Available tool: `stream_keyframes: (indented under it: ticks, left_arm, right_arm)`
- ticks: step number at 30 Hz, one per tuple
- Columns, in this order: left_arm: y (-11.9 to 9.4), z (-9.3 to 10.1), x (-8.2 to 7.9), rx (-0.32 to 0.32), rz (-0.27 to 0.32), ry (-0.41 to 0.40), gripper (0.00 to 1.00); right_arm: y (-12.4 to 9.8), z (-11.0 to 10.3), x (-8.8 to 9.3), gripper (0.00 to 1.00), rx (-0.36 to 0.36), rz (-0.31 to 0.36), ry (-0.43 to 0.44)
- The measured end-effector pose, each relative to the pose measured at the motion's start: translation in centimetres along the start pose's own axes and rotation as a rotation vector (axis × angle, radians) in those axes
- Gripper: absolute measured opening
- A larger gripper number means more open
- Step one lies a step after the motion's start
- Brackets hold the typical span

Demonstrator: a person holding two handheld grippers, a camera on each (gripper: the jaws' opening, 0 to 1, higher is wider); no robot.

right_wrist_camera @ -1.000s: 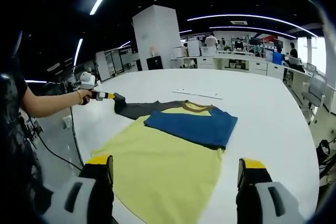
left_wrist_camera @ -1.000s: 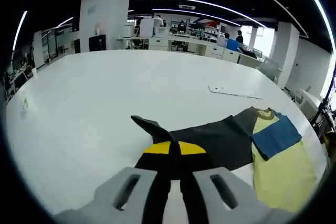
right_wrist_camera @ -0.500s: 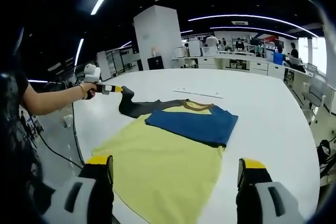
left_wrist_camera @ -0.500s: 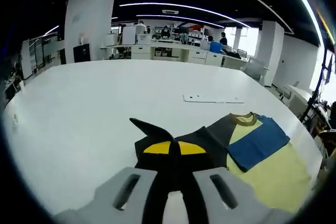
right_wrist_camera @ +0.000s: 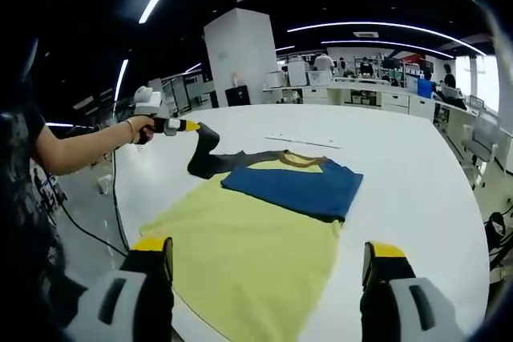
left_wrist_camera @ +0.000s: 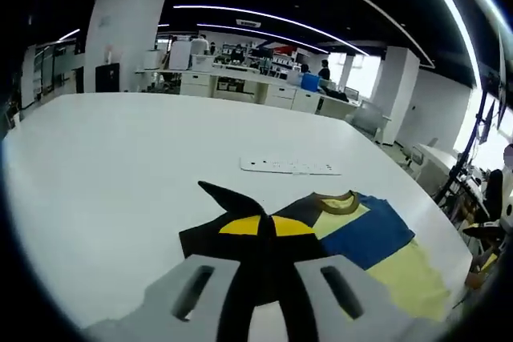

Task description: Fold the garment on the visible template until the final outline fits inside the template.

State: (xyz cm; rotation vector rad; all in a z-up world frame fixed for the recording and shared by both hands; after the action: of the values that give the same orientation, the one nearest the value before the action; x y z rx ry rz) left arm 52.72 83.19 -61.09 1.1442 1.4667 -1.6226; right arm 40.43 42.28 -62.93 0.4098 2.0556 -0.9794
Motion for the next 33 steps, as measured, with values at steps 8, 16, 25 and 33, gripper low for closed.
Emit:
stream_keyframes:
  ticks: [8, 16, 25, 33]
  left_arm:
    - [0.7, 2.4, -1.3, 0.049, 0.029, -0.014, 0.00]
    - [1.5, 5.5, -2.7, 0.108, 0.049, 0.016, 0.00]
    - [2.5, 8.6, -4.0, 0.172, 0.064, 0.032, 0.00]
    - [3.8, 12.0, -4.9, 0.242, 0.074, 0.053, 0.00]
  right_arm:
    - [-0.2, 0.1, 0.1, 0.99, 0.006, -0.004, -0.004]
    - [0.1, -0.1, 0.2, 0.99, -0.007, 0.001, 0.012]
    - [0.1, 0.0, 0.4, 0.99, 0.000, -0.011, 0.017]
    - [-0.1, 0.1, 0.5, 0.99, 0.006, -0.015, 0.019]
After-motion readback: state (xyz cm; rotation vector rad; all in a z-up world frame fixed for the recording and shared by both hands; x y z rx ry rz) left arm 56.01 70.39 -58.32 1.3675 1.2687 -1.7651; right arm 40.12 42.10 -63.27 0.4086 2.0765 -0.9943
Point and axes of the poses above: the point that each gripper's makers call its tool centre point, and the gripper's own axes: y roughly forward along the fingers, z roughly to its right, x roughly out of its underside, the point moved 5 cm from there along -y, roughly backward along the fingers, and after that the axes turned 15 degrees about y, right-handed, at the moved point
